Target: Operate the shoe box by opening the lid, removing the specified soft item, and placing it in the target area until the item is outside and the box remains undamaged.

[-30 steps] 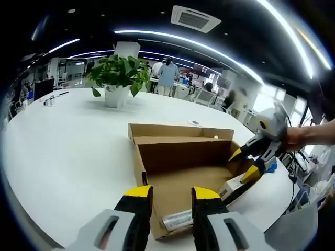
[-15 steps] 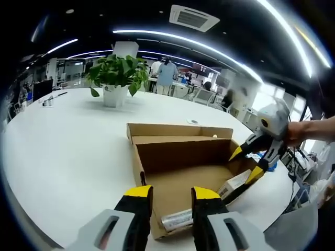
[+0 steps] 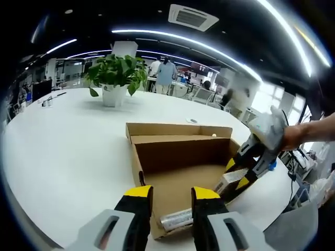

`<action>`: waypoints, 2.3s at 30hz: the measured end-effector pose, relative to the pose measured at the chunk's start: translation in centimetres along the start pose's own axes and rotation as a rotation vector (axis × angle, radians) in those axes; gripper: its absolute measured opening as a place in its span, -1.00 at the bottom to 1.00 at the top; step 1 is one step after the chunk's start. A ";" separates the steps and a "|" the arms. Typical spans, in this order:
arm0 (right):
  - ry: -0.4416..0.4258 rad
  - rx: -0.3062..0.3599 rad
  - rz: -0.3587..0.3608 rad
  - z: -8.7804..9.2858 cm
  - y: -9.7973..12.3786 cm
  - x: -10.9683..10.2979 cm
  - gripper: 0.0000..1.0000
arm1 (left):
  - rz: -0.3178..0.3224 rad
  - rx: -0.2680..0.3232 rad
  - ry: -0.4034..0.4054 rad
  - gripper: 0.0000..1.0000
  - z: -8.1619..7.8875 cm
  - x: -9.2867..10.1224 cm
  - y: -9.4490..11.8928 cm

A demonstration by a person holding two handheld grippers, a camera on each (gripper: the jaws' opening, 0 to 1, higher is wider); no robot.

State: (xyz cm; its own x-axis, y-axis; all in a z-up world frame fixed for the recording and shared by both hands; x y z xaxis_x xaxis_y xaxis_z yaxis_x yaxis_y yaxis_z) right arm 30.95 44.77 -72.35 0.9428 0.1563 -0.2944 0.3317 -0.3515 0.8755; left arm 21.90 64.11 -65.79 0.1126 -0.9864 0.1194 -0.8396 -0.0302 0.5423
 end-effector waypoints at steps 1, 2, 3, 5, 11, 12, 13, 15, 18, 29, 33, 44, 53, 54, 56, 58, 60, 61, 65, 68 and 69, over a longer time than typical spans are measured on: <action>-0.002 -0.001 0.005 0.0 0.2 0.1 -0.50 | -0.001 0.001 0.000 -0.41 0.0 0.0 0.0; -0.006 -0.003 0.011 0.0 0.2 0.2 -0.49 | -0.001 0.001 0.002 -0.41 0.0 -0.1 0.0; -0.020 0.001 0.022 0.1 0.3 0.4 -0.48 | 0.000 0.001 0.002 -0.41 0.0 -0.1 0.0; -0.047 0.010 0.007 0.2 0.3 0.2 -0.58 | 0.000 0.001 0.002 -0.41 0.0 -0.1 -0.1; -0.039 0.005 0.034 0.1 0.4 0.2 -0.63 | -0.007 0.010 0.024 -0.41 -0.1 -0.5 0.1; -0.042 0.014 0.046 0.0 0.5 0.3 -0.63 | -0.007 0.011 0.029 -0.41 -0.2 -0.5 0.1; -0.045 0.025 0.052 -0.1 0.7 0.3 -0.63 | -0.007 0.014 0.034 -0.41 -0.2 -0.6 0.1; -0.058 0.060 0.058 -0.6 1.0 0.3 -0.63 | -0.011 0.019 0.033 -0.41 -0.3 -0.6 0.1; -0.076 0.106 0.073 -1.3 1.7 0.4 -0.63 | -0.007 0.021 0.028 -0.41 -0.3 -0.4 0.1; -0.042 0.222 0.162 -3.2 5.4 0.1 -0.63 | 0.006 0.010 0.019 -0.41 -0.2 -0.2 0.0; -0.055 0.281 0.192 -3.5 7.1 -0.3 -0.63 | 0.006 0.008 0.016 -0.41 -0.1 -0.2 -0.1; -0.101 0.446 0.294 -3.9 12.9 -1.1 -0.63 | 0.006 0.001 0.005 -0.41 0.0 -0.1 -0.1; -0.160 0.506 0.371 -1.3 16.0 -1.7 -0.63 | 0.008 -0.006 -0.012 -0.41 0.1 0.3 -0.1; -0.174 0.517 0.376 -0.8 16.2 -1.7 -0.63 | 0.004 -0.005 -0.014 -0.41 0.0 0.3 0.0; -0.197 0.536 0.384 -0.1 16.5 -1.8 -0.63 | 0.003 0.004 -0.008 -0.41 -0.1 0.2 0.1; -0.227 0.555 0.393 0.7 16.9 -2.1 -0.63 | 0.002 0.002 0.000 -0.41 -0.1 0.1 0.1; -0.255 0.579 0.404 1.5 17.2 -2.2 -0.63 | -0.005 0.003 0.008 -0.41 -0.1 0.0 0.1; -0.273 0.591 0.409 2.1 17.4 -2.3 -0.63 | -0.009 0.005 0.017 -0.41 -0.1 -0.2 0.2; -0.336 0.615 0.435 4.3 17.5 -2.7 -0.63 | -0.012 0.006 0.021 -0.42 -0.1 -0.2 0.1; -0.392 0.635 0.443 6.0 17.4 -2.8 -0.63 | -0.010 0.004 0.015 -0.42 -0.1 -0.1 0.0; -0.403 0.638 0.448 6.4 17.5 -2.9 -0.63 | -0.009 0.003 0.013 -0.42 -0.1 -0.1 0.0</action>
State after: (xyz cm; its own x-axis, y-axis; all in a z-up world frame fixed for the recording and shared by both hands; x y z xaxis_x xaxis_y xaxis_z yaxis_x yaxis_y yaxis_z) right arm 34.26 32.28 -58.68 0.8890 -0.4154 -0.1926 -0.2306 -0.7696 0.5954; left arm 21.96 64.22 -65.71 0.1269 -0.9840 0.1250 -0.8402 -0.0396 0.5409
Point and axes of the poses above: the point that each gripper's makers call its tool centre point, and the gripper's own axes: y roughly backward along the fingers, x roughly to its right, z roughly out of its underside, the point moved 5 cm from there along y, roughly backward along the fingers, and after that the axes turned 15 degrees about -z, right-handed, at the moved point
